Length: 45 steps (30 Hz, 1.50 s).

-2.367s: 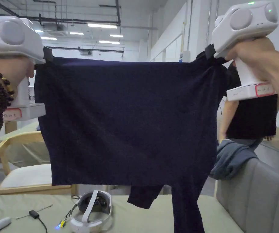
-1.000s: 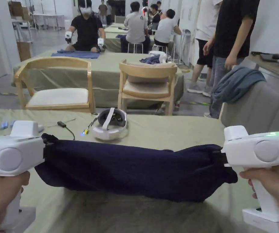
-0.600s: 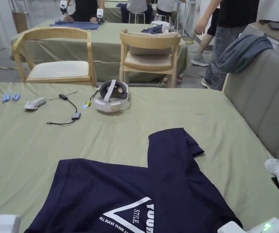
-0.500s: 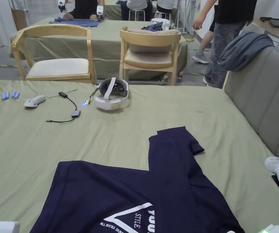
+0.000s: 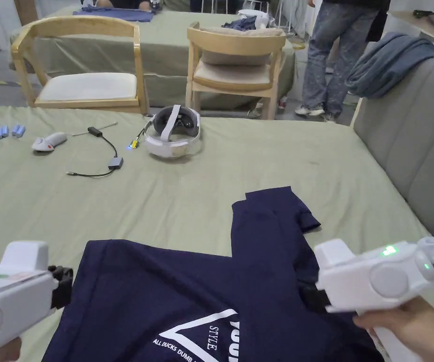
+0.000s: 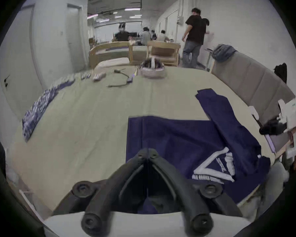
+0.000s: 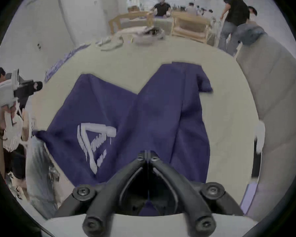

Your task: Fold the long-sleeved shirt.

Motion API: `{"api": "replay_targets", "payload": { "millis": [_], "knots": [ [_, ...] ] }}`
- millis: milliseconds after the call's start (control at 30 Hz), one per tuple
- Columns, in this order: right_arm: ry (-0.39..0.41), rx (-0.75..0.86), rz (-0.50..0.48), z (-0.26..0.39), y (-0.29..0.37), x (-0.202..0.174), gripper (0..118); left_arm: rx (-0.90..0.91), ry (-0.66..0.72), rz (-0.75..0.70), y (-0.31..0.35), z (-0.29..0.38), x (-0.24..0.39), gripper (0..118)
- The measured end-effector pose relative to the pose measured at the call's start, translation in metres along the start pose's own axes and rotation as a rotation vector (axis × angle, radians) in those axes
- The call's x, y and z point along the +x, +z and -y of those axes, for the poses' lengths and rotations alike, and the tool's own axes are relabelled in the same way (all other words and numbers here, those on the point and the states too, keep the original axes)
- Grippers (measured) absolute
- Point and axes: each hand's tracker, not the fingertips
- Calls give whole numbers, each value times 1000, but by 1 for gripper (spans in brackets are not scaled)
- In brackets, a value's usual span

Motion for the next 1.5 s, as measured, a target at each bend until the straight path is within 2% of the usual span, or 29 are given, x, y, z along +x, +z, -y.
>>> {"api": "replay_targets", "payload": {
  "millis": [67, 133, 167, 200, 300, 400, 500, 533, 567, 600, 633, 667, 733, 867, 1000, 1100, 1167, 1233, 1300, 1400, 1467, 1500],
  "knots": [
    [-25, 44, 6, -45, -24, -2, 5, -4, 10, 16, -17, -13, 8, 3],
    [-45, 54, -17, -87, -49, -6, 70, 0, 54, 48, -31, -21, 13, 3],
    [-55, 42, -24, -105, -68, -6, 90, -1, 71, 60, -36, -21, 12, 3],
    [-62, 31, -31, -122, -88, -6, 92, -10, 77, 66, -40, -22, 14, 3],
    [-75, -42, -39, -156, -159, -9, 76, -37, 85, 102, -48, -17, 18, 3],
    [-78, -143, -4, -166, -222, -12, 71, -68, 100, 109, -53, -7, 17, 3],
    [-69, -191, 51, -161, -255, -14, 45, -91, 98, 104, -57, 1, 12, 3],
    [-50, -203, 92, -157, -258, -17, 44, -97, 102, 101, -58, 2, 10, 3],
    [-27, -166, 63, -161, -247, -23, 38, -103, 103, 101, -60, 4, 8, 3],
    [-34, -171, 68, -163, -242, -27, 4, -108, 106, 95, -60, 4, 7, 3],
    [-22, -172, 54, -157, -219, -29, 1, -108, 111, 93, -61, 5, 5, 3],
    [-18, -168, 18, -154, -215, -31, 1, -106, 116, 93, -61, 5, 4, 3],
    [-18, -155, 29, -148, -200, -32, 1, -102, 120, 96, -58, 4, 8, 3],
    [-91, 26, -61, -132, -126, -26, 1, -74, 107, 113, -41, 2, 14, 3],
    [-44, 134, -83, -90, -39, -24, 1, -40, 107, 130, -23, 3, 20, 3],
    [-36, 127, -144, -30, 1, -24, 1, -20, 100, 144, -11, 7, 25, 3],
    [-61, 56, -172, 18, 9, -28, 2, -14, 95, 154, -6, 10, 27, 3],
    [-53, -34, -144, 61, 0, -37, 2, -15, 87, 155, -4, 12, 31, 3],
    [-25, -140, -114, 98, -24, -47, 2, -21, 86, 156, -3, 15, 33, 3],
    [-45, -260, -158, 137, -66, -51, 2, -25, 89, 169, 2, 17, 38, 3],
    [-64, -265, -127, 144, -69, -60, 4, -22, 84, 173, 6, 19, 41, 3],
    [-51, -185, -159, 143, -62, -58, 12, -22, 83, 173, 7, 20, 41, 3]
  ]
}}
